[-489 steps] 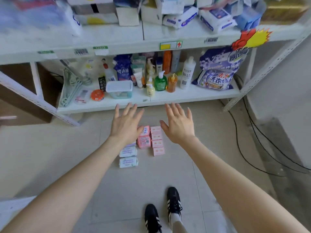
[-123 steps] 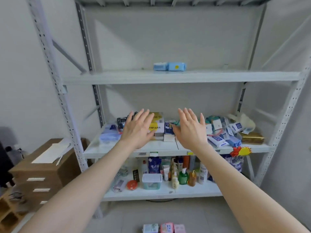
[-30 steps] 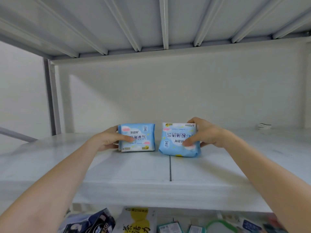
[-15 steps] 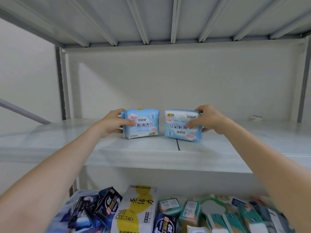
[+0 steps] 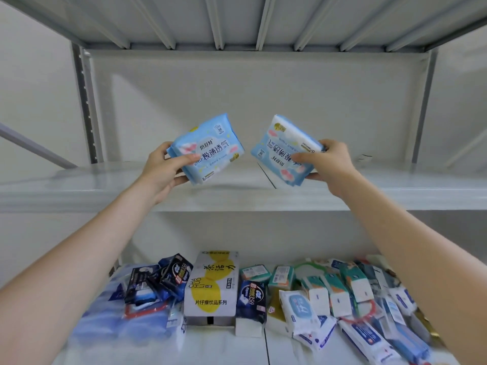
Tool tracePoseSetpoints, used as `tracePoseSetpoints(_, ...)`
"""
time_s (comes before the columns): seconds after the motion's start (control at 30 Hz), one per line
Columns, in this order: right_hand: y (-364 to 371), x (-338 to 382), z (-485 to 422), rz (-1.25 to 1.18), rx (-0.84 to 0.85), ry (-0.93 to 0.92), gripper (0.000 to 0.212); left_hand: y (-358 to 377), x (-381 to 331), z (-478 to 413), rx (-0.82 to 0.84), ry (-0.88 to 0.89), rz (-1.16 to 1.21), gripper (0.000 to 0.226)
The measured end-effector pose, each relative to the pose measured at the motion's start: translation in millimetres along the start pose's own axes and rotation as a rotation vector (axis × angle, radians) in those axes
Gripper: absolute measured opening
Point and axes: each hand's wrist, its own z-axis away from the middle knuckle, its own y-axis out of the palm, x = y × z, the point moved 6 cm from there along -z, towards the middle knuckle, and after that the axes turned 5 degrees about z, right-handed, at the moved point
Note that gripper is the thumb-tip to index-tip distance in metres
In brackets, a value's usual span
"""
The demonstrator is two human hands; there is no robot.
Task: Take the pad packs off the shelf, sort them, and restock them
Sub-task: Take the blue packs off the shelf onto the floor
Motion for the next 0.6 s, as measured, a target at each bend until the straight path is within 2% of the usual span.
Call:
tracePoseSetpoints(0.3, -45.7, -9.4, 69.5, -0.040, -0.001, 0.002, 0.044, 27.6, -2.6, 82.1, 0.044, -0.039, 0.003, 0.030)
tracePoseSetpoints(0.53, -110.5, -52.8, 133.9, 0.031, 0.017, 0.057, 0.048, 59.5, 25.1, 185.4, 0.035, -0.132, -0.016, 0.045)
tracePoseSetpoints(0.6, -130.0, -77.8, 158.1, 0.083, 0.021, 0.087, 0.047, 68.7, 47.0, 220.3, 0.022, -0.184, -0.035, 0.043)
